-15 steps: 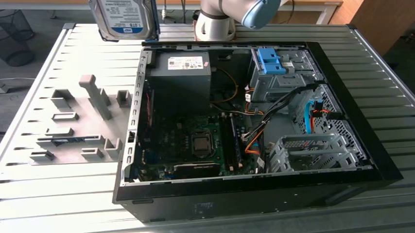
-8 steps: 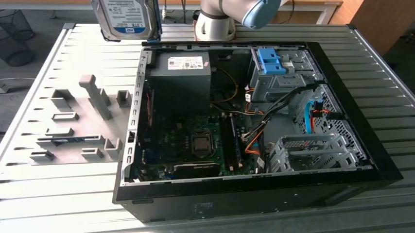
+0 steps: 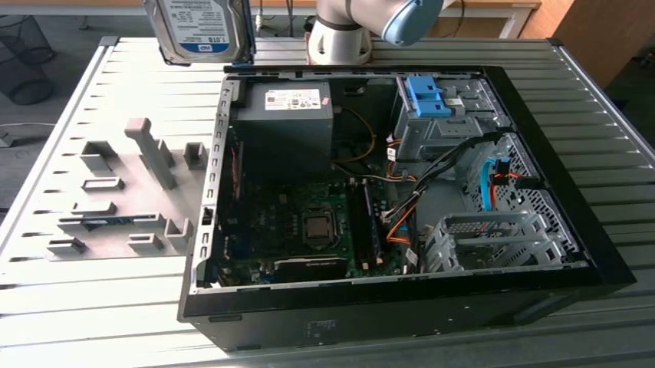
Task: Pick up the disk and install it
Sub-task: 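Pick up the disk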
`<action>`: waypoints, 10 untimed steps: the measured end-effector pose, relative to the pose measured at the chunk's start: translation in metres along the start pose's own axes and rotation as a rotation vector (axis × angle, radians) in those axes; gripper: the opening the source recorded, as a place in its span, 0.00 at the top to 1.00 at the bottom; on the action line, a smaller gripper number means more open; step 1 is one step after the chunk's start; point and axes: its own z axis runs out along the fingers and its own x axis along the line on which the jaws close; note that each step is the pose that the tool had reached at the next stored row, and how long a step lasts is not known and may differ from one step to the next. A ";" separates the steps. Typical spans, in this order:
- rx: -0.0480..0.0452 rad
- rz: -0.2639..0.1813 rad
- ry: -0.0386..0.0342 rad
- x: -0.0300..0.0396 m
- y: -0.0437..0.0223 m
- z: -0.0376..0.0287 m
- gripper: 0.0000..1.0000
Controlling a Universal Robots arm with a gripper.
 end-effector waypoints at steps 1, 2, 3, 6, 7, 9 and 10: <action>-0.0001 0.000 0.0000 0.0005 0.0000 0.0000 0.63; 0.0001 0.000 0.0000 0.0013 0.0000 0.0000 0.63; 0.0001 0.000 0.0000 0.0023 0.0000 0.0000 0.63; 0.0000 0.000 0.0000 0.0066 -0.0002 -0.0002 0.63; 0.0000 0.000 0.0000 0.0079 -0.0003 -0.0003 0.63; 0.0001 0.000 0.0000 0.0092 -0.0003 -0.0003 0.63; 0.0001 0.000 0.0000 0.0093 -0.0003 -0.0003 0.63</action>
